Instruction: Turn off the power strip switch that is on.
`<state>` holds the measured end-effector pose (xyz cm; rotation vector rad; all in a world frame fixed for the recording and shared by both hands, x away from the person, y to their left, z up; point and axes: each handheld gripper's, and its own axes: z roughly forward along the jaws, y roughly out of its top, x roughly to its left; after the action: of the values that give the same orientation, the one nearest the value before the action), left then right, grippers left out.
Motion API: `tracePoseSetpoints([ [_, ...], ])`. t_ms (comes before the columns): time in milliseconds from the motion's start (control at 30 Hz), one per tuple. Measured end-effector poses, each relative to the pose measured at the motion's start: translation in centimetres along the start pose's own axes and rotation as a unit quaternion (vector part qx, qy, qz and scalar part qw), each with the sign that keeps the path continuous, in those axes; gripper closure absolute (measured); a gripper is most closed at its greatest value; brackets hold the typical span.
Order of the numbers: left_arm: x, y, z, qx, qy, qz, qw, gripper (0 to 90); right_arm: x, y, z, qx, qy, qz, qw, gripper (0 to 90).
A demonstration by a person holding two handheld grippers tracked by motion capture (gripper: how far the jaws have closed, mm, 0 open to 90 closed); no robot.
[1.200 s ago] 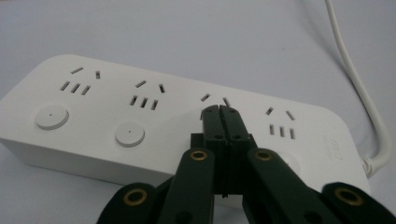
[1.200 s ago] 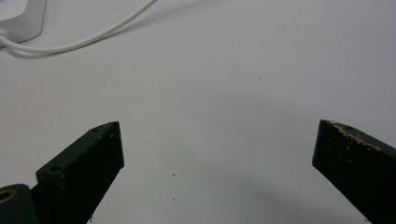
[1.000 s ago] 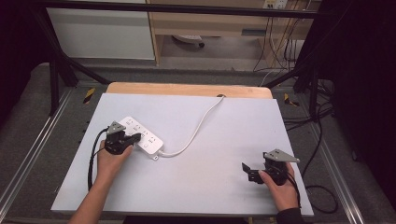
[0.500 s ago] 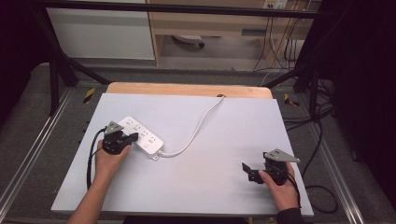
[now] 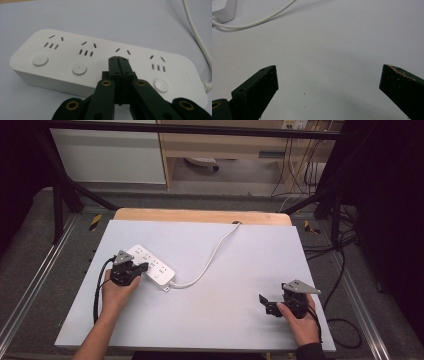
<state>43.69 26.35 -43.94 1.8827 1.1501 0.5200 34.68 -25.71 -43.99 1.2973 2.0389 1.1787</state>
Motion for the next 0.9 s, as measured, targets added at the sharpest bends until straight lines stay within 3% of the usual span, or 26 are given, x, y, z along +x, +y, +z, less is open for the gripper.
tracePoseSetpoints([
  [133, -0.23, 0.08, 0.01, 0.003, 0.008, 0.008, 0.9999, 90.0, 0.03, 0.0, -0.03, 0.0, 0.0, 0.001, 1.0, 2.8],
  [433, -0.32, 0.19, 0.05, 0.007, 0.01, 0.0, 0.9999, 90.0, -0.01, -0.03, -0.02, 0.001, 0.0, 0.0, 1.0, 2.8],
  [500, -0.64, 0.28, 0.07, 0.011, 0.022, 0.019, 0.9995, 90.0, 0.0, -0.02, -0.06, 0.001, 0.0, 0.0, 1.0, 2.8],
  [567, -0.82, 0.33, 0.21, 0.015, 0.021, 0.024, 0.9994, 90.0, -0.01, -0.02, -0.06, 0.001, 0.001, 0.0, 1.0, 2.8],
  [900, -0.63, 0.16, 0.35, 0.004, 0.013, 0.007, 0.9999, 90.0, -0.06, -0.05, -0.08, 0.001, 0.001, 0.002, 1.0, 2.7],
])
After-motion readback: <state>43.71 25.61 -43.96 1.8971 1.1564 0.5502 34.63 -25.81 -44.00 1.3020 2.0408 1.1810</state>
